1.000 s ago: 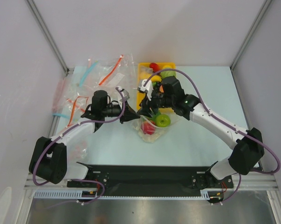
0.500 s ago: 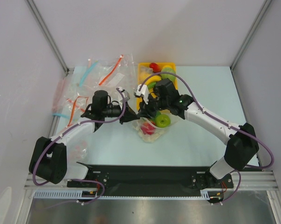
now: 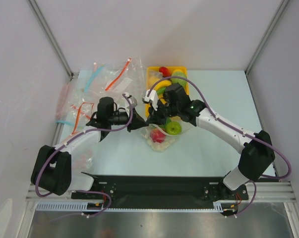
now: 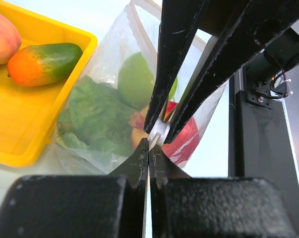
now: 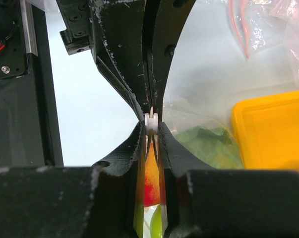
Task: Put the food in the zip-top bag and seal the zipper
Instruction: Zip the zipper food storage bag at the center of the board.
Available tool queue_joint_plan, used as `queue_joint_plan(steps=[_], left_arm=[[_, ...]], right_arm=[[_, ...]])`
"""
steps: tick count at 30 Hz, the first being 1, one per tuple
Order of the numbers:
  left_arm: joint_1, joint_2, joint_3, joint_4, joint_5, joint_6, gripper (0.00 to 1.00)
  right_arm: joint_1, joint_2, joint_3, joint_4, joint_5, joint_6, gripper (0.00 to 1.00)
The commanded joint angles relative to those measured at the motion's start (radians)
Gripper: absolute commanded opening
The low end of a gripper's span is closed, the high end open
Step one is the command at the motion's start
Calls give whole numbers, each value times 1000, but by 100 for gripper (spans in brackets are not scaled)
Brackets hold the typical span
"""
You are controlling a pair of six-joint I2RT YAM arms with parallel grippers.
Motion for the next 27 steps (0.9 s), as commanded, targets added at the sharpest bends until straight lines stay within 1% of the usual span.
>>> queue_joint_plan(steps=[1,7,27], left_arm=[[27,-23,6,45,6,19,0],[47,-32,-10,46,-23,11,0],[95,-50,-47,84,-126,-43,0]], right_arm=[[-14,-42,-4,-51,-7,-17,3],[-34,-85,-39,-101,2,-31,4],[-118,-332,-257,-213,42,-40,3]])
